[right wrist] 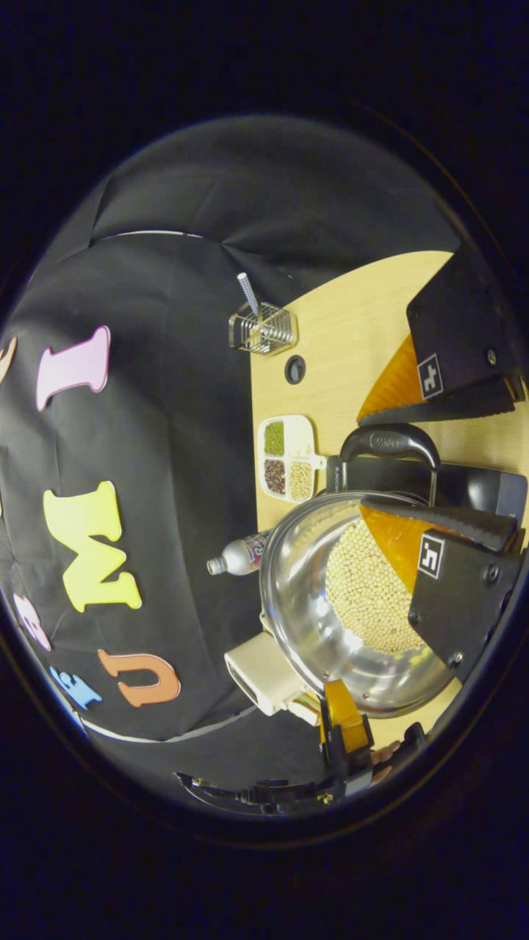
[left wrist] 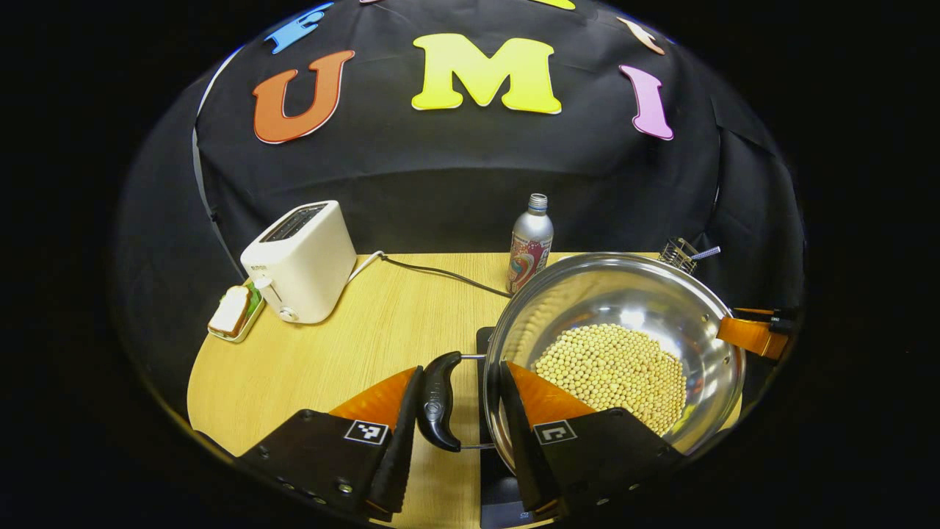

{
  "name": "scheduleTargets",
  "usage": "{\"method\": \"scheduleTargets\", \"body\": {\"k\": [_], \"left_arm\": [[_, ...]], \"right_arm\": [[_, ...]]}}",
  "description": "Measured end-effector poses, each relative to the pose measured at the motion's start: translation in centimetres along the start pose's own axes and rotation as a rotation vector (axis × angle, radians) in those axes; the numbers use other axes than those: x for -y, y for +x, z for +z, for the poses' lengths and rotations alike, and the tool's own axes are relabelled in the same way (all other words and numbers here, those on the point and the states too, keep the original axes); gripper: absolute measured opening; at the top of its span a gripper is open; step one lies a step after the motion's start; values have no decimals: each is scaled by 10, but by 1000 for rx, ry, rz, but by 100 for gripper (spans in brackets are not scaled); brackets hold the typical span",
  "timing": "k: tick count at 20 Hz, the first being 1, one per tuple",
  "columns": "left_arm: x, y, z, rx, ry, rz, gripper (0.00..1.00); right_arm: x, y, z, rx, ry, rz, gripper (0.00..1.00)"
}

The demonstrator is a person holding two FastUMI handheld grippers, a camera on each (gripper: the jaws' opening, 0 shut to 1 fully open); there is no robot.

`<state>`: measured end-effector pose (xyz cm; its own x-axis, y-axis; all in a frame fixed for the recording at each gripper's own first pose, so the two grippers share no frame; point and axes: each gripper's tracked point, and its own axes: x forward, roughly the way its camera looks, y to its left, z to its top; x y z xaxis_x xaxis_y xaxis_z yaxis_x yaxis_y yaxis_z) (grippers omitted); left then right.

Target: First push the handle of the pot to place it horizontally, then grasp the pot with both hands and set it on the induction cooktop.

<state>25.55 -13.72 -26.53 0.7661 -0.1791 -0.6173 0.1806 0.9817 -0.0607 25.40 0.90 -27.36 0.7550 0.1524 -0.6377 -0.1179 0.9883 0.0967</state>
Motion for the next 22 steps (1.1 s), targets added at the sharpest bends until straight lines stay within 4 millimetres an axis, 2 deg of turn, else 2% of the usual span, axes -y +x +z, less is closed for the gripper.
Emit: {"method": "scheduleTargets", "body": {"k": [1, 8, 9, 11, 13, 15, 16, 19, 22], "left_arm": [[2, 3, -3, -10, 3, -2, 57], [8, 23, -22, -40, -36, -46, 57], [8, 26, -13, 12, -24, -49, 57], [6, 26, -15, 13, -13, -47, 58], [2, 23, -11, 48, 10, -28, 62], [-2, 18, -4, 88, 35, -2, 73], [-2, 15, -4, 97, 36, -3, 81], [-2, 3, -2, 131, 33, 0, 90], [-5, -12, -4, 155, 33, 25, 98]], "right_arm": [[3, 3, -3, -8, 4, -2, 53], [16, 24, -20, -41, 7, -16, 52], [17, 32, -24, -42, 21, -11, 53], [15, 28, -21, -24, 47, 0, 58], [18, 28, -20, 1, 29, -17, 62], [21, 24, -19, 33, -22, -51, 65], [22, 21, -17, 51, -45, -69, 73], [23, 6, -15, 91, -69, -85, 82], [22, -9, -15, 125, -30, -64, 82]]}}
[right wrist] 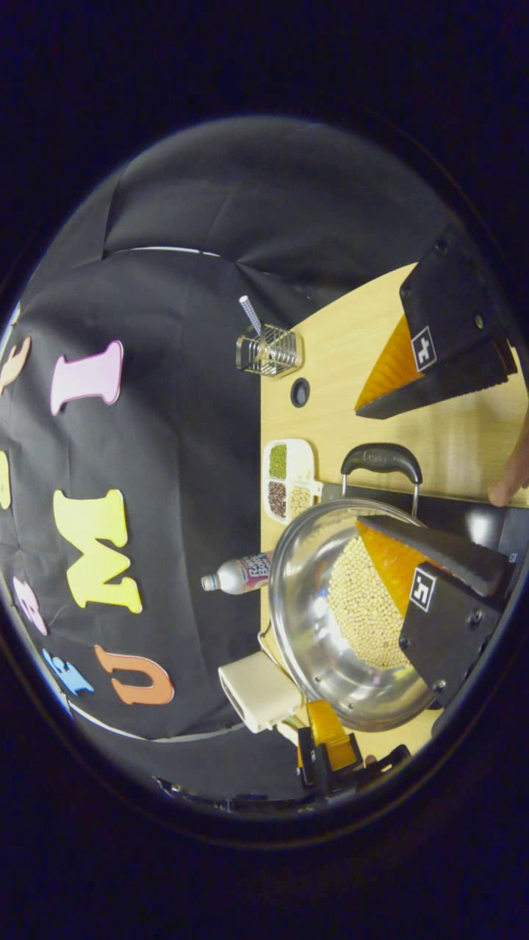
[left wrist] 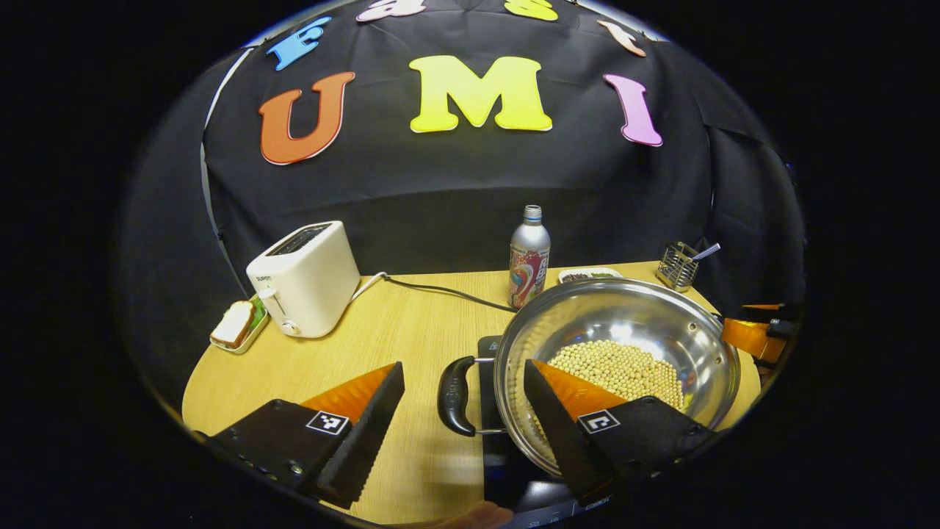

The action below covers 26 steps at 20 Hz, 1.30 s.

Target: First push the handle of the pot to place it horizontally, then grasp the pot with both hands and set it on the induction cooktop.

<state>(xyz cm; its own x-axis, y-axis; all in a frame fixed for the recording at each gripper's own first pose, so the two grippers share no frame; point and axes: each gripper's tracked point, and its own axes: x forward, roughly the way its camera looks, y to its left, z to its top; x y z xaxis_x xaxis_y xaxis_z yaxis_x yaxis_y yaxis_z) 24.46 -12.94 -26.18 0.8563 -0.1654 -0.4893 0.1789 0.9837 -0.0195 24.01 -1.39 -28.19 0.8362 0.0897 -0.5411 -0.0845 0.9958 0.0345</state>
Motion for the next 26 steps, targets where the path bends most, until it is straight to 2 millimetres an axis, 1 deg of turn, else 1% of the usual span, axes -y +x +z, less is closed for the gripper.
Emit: {"method": "scheduleTargets", "body": {"k": [2, 3, 4, 5, 7, 8, 10, 12, 13, 15, 16, 17, 18, 20, 21, 24, 26], "left_arm": [[-2, -11, 1, 26, -12, 6, 98], [-3, -17, 2, 44, -22, 5, 98], [-3, -26, 3, 60, -33, 7, 97], [-5, -36, 4, 77, -49, 11, 97], [-5, -58, 6, 105, -85, 11, 98], [-3, -70, 9, 130, -90, -5, 97], [-7, -95, 17, 165, -90, 2, 97], [-9, -118, 22, 204, -82, 8, 97], [-12, -130, 24, 223, -85, 19, 97], [-13, -149, 27, 255, -102, 32, 97], [-7, -159, 30, 268, -108, 21, 97], [-3, -169, 28, 279, -109, 14, 96], [-4, -177, 25, 285, -104, 17, 96], [-8, -199, 24, 300, -93, 37, 96], [-10, -210, 26, 312, -98, 47, 96], [-1, -244, 41, 371, -110, 9, 96], [-5, -270, 52, 422, -106, 13, 96]], "right_arm": [[-8, -15, 1, 30, 33, 51, 82], [-7, -22, 1, 45, 42, 58, 82], [-2, -26, 0, 65, 42, 52, 82], [1, -33, 0, 87, 39, 40, 82], [0, -51, 0, 122, 41, 42, 82], [-3, -61, -1, 135, 39, 53, 84], [-1, -78, 3, 173, 37, 45, 91], [-1, -100, 10, 223, 32, 35, 92], [-4, -113, 14, 250, 29, 38, 92], [-15, -140, 16, 295, 19, 64, 94], [-15, -150, 15, 316, 19, 64, 98], [-14, -161, 14, 330, 18, 57, 98], [-14, -171, 11, 339, 16, 49, 98], [-12, -197, 13, 373, 22, 26, 98], [-11, -211, 14, 389, 21, 12, 97], [-13, -251, 17, 432, 8, -12, 98], [-19, -281, 21, 465, 5, -7, 98]]}}
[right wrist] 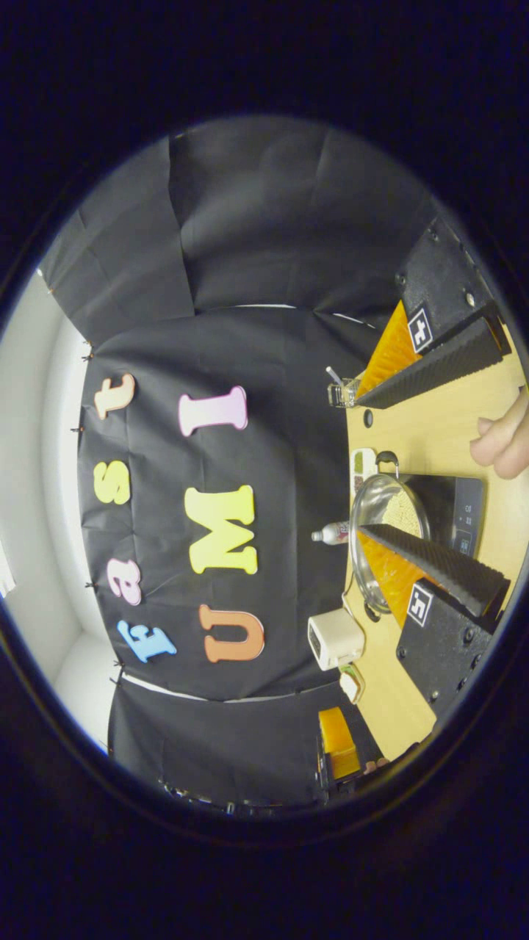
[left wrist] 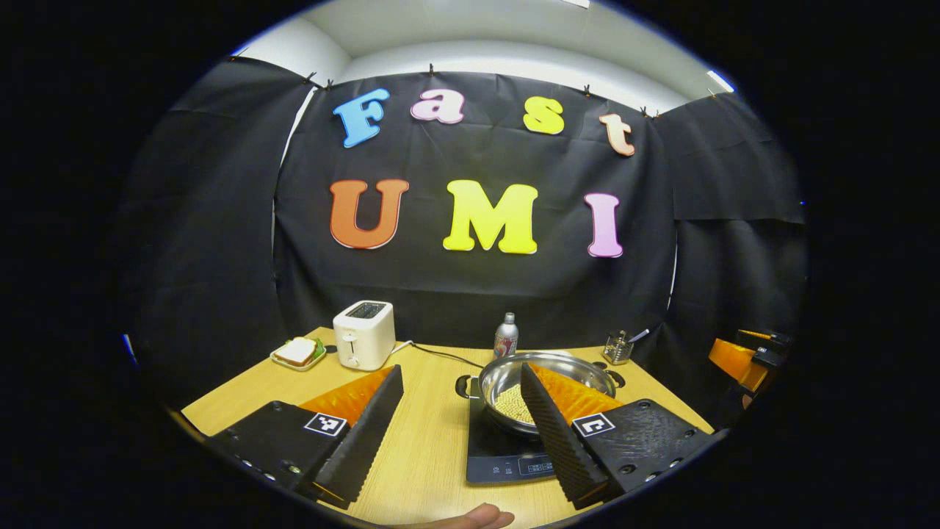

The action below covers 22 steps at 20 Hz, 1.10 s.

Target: First push the handle of the pot to place it horizontally, then grasp the pot with both hands and set it on the induction cooktop.

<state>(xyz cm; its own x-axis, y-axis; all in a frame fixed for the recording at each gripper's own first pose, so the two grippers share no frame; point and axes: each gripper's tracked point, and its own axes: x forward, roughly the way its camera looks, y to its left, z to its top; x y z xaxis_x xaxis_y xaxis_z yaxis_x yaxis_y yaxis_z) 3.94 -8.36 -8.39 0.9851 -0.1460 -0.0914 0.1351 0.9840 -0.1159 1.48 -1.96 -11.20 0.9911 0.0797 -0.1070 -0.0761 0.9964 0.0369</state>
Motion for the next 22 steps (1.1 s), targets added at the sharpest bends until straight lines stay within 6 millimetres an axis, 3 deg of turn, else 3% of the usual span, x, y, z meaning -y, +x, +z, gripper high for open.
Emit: {"method": "scheduleTargets", "body": {"k": [3, 8, 10, 13, 15, 17, 22], "left_arm": [[4, -27, 28, 60, 24, -12, 96], [1, -64, 56, 134, 82, 10, 95], [-5, -75, 57, 149, 104, 47, 95], [-2, -93, 47, 168, 56, 46, 95], [-4, -102, 41, 154, 56, 54, 95], [-12, -109, 43, 159, 77, 71, 95], [-5, -123, 42, 140, 74, 30, 95]], "right_arm": [[-3, -30, 26, 61, -6, -7, 99], [8, -78, 59, 148, -3, -78, 97], [20, -94, 63, 150, 3, -135, 97], [9, -110, 69, 167, 22, -89, 98], [11, -120, 71, 178, 25, -100, 96], [7, -130, 74, 200, 24, -86, 98], [11, -147, 77, 233, -29, -122, 98]]}}
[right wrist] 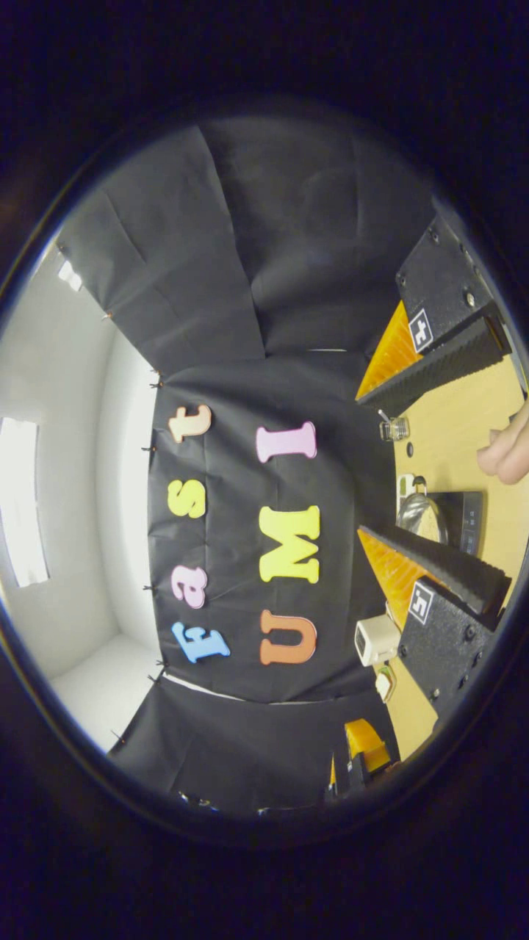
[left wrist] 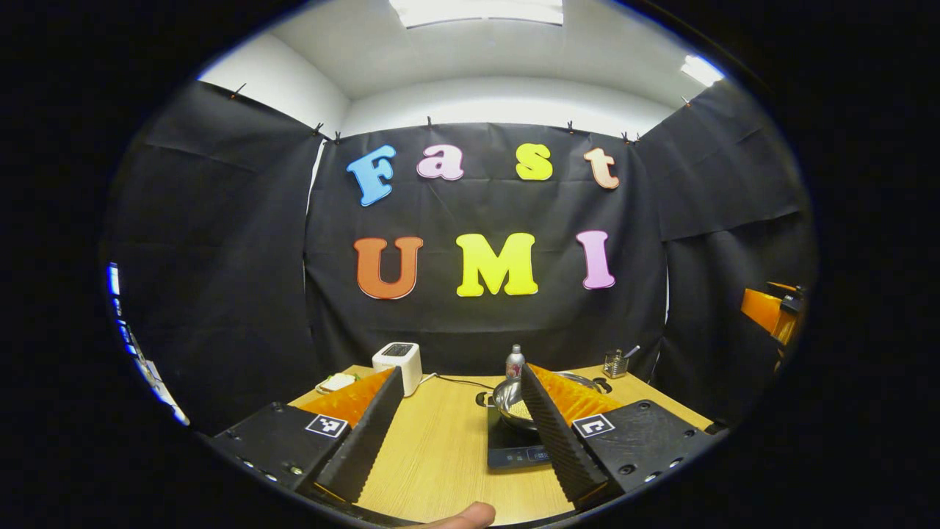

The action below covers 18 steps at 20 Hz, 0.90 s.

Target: First push the handle of the pot to place it horizontally, then grasp the pot with both hands and set it on the induction cooktop.

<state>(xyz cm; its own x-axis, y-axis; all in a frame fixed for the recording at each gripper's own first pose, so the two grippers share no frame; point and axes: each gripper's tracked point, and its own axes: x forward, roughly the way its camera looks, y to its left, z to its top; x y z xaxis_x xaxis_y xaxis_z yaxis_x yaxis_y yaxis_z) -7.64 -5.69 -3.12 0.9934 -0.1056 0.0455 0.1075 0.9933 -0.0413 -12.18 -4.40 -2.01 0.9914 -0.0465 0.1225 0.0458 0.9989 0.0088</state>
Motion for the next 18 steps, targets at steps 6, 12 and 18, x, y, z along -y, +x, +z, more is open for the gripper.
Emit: {"method": "scheduleTargets", "body": {"k": [6, 12, 18], "left_arm": [[-2, -5, 1, 13, 20, -3, 95], [-3, -6, -5, 6, 21, 2, 95], [0, -9, -4, 8, 31, -4, 95]], "right_arm": [[-1, -5, 2, 24, -23, -10, 96], [-7, -10, -2, 11, -19, 25, 96], [-9, -8, -17, -36, -34, 30, 98]]}}
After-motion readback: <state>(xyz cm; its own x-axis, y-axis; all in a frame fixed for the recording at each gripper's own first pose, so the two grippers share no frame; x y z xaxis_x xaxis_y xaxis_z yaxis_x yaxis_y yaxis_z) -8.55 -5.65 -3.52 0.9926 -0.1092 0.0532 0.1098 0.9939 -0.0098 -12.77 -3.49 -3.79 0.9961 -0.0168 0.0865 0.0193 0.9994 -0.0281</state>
